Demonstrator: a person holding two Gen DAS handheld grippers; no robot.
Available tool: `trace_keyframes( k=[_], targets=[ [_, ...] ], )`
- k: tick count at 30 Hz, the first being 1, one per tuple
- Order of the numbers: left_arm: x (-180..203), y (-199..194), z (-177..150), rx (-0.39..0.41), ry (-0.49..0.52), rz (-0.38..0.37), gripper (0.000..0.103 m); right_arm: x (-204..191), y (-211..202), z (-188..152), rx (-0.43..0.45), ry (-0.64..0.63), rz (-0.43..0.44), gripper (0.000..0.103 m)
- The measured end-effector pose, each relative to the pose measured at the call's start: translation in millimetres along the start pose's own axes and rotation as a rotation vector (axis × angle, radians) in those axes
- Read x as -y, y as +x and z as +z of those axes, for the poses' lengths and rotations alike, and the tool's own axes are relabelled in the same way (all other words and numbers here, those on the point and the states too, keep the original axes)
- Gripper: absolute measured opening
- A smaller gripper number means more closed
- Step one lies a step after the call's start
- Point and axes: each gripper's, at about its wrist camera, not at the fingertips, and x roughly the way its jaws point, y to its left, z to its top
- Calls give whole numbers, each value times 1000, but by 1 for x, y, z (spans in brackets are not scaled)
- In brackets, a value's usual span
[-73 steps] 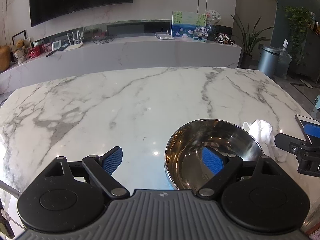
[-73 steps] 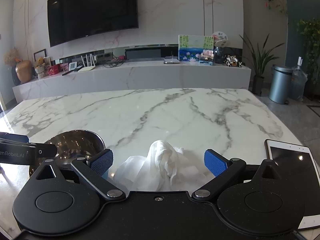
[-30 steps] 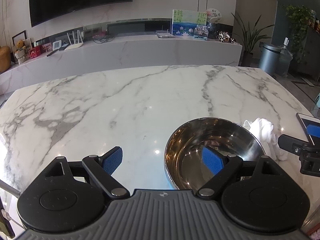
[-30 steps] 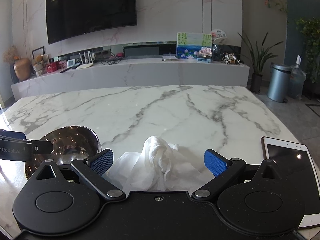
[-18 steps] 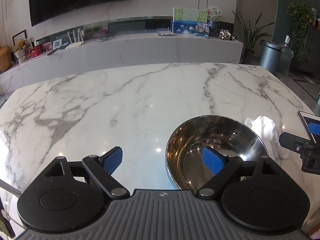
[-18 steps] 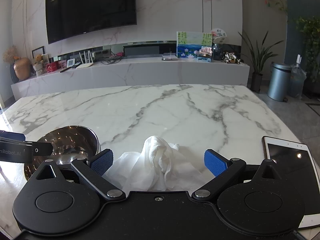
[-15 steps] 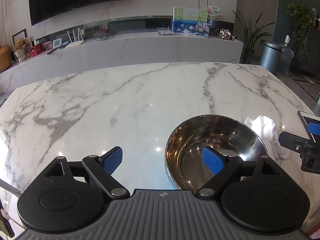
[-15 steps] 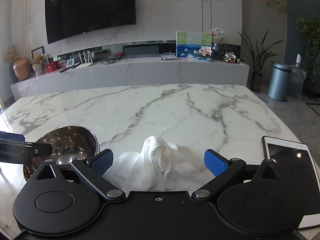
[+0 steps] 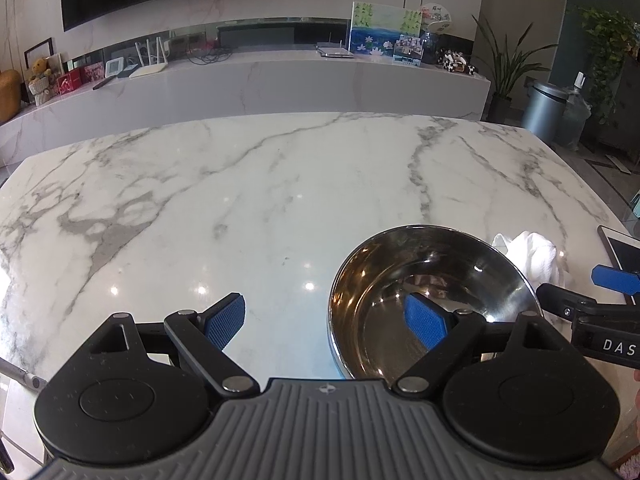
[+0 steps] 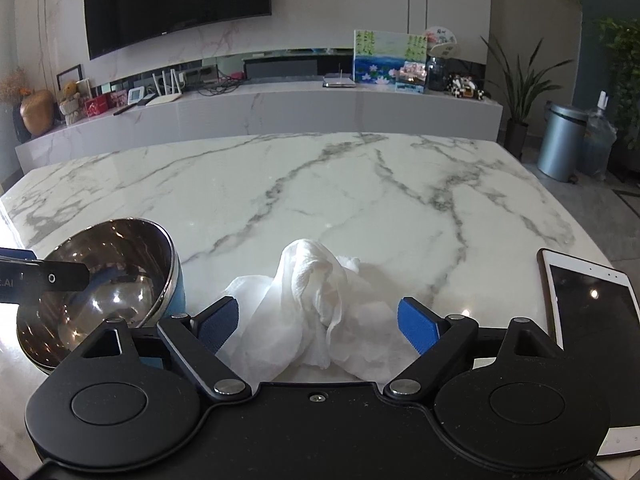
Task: Clean bowl
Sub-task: 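Close the right gripper on the white cloth, then carry the cloth with the right gripper into the steel bowl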
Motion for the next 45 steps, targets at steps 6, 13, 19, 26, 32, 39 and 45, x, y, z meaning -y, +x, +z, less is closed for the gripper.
trace_keyframes(
  k=[6,13,19,26,32,39,45],
  targets=[
    [-2,4,-3,-27,22,2,87,0,13,-3,-46,-10,-8,75],
    [-10,6,-5,-44,13,-8,87,6,20,-7,-106,17,49,43],
    [-9,9,-5,-58,13,-22,87,2,20,-8,-122,3,70,29],
    [-2,11,-7,-66,68,-17,87,1,23,-3,-147,1,80,25],
    [-2,14,-8,-80,76,-20,87,3,21,1,-161,1,91,14],
    [-3,15,-8,-86,83,-16,87,3,14,5,-181,-19,92,8],
    [-2,13,-10,-80,101,-18,87,0,5,8,-192,-25,83,8]
  ],
)
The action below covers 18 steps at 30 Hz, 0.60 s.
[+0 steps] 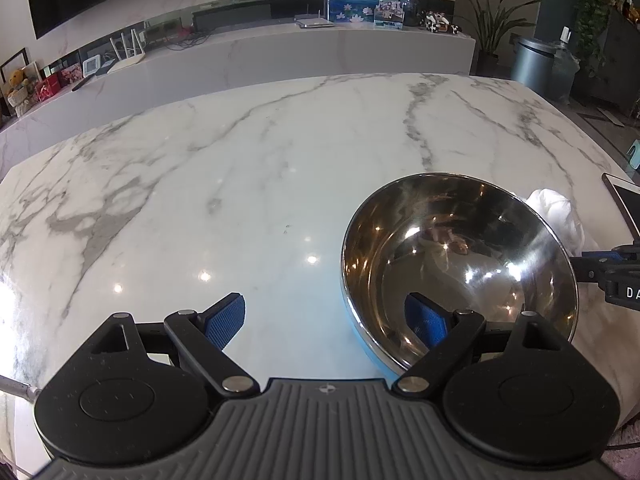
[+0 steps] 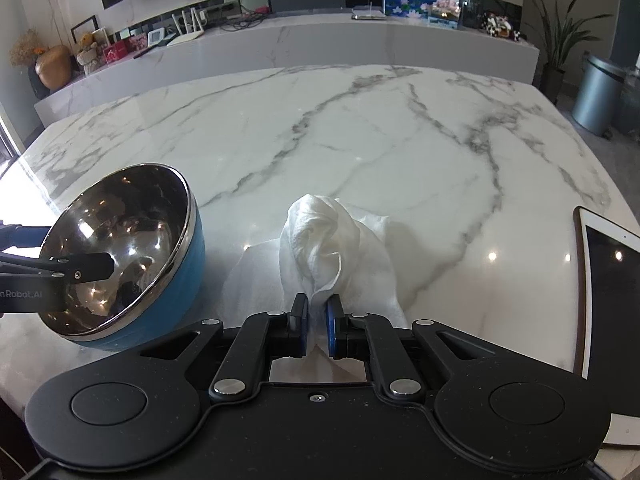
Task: Clean bowl
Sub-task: 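Carry the cloth with the right gripper into the steel bowl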
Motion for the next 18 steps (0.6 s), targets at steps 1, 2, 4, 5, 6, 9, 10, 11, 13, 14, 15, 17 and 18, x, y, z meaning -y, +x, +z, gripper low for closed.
trace_keyframes(
  k=[1,2,4,5,6,9,10,11,13,14,15,17,18],
  targets=[
    [-1,0,0,0,3,-1,87,-1,-2,0,-1,-1,-2,8],
    [0,0,0,-1,4,-3,87,-1,-3,0,-2,-2,-4,9],
    [-1,0,-1,-2,4,-6,87,-3,-6,1,-5,-3,-8,15],
    [-1,0,-1,-2,5,-7,87,-3,-8,1,-6,-4,-10,19],
    [0,0,-1,-2,6,-8,87,-4,-10,1,-7,-5,-12,25],
    [0,0,-1,-1,12,-10,87,-5,-10,3,-11,-11,-18,27],
    [1,1,-1,-1,16,-9,87,-5,-8,4,-13,-13,-22,27],
    [1,1,-1,-1,20,-8,87,-4,-5,5,-18,-15,-25,27],
    [1,1,-1,0,23,-7,87,-3,1,8,-29,-17,-28,27],
    [1,1,-1,1,24,-7,87,-3,3,9,-32,-20,-29,27],
    [1,1,-1,1,26,-6,87,-4,6,10,-33,-27,-33,28],
    [1,0,-1,2,28,-5,87,-4,11,12,-38,-40,-37,34],
    [2,0,-2,3,28,-6,87,-4,13,12,-41,-43,-36,36]
  ],
)
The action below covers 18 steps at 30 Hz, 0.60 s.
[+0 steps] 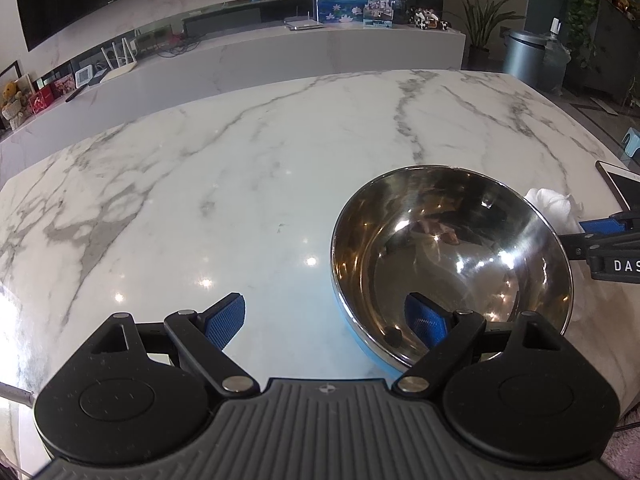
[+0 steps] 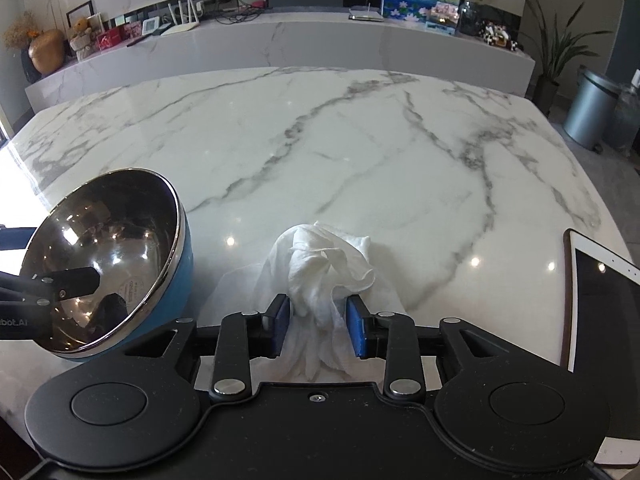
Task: Clean bowl
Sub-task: 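Carry the cloth with the right gripper into the steel bowl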
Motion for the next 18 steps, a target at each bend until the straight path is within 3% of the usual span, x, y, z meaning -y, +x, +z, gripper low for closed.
trace_keyframes(
  k=[5,12,13,14,15,18],
  targets=[
    [1,1,0,-1,-6,-3,87,3,-1,0,-4,1,2,36],
    [0,0,0,-6,-7,-15,87,7,-3,-1,-9,3,4,20],
    [-1,0,0,-7,-9,-18,83,7,-3,-1,-9,3,5,19],
    [-1,0,1,-9,-10,-20,67,8,-4,-1,-10,4,5,18],
    [-2,0,1,-9,-9,-22,59,9,-4,-1,-11,4,5,18],
    [-4,-1,2,-9,-6,-27,50,10,-5,-1,-13,5,7,18]
  ],
)
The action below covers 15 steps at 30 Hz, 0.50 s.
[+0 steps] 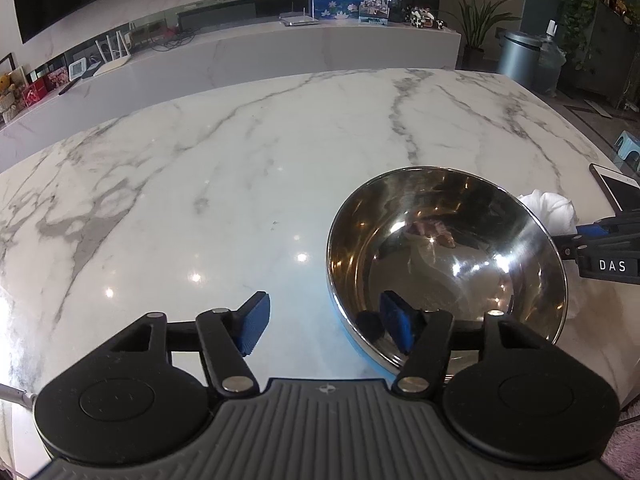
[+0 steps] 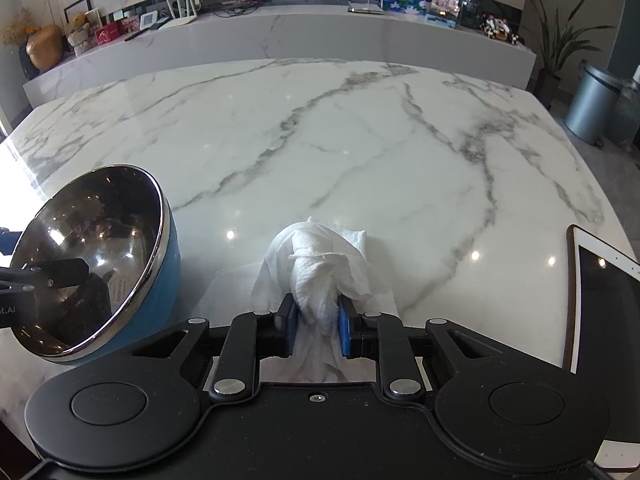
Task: Clean bowl
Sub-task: 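Carry the cloth with the right gripper into the steel bowl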
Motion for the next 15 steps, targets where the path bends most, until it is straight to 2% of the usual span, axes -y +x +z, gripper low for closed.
trace_keyframes(
  k=[5,15],
  targets=[
    [0,0,1,-2,-3,-34,36,-6,0,2,10,-10,4,18],
    [0,5,6,-36,-29,-107,24,-14,-44,23,107,-58,42,18]
  ],
)
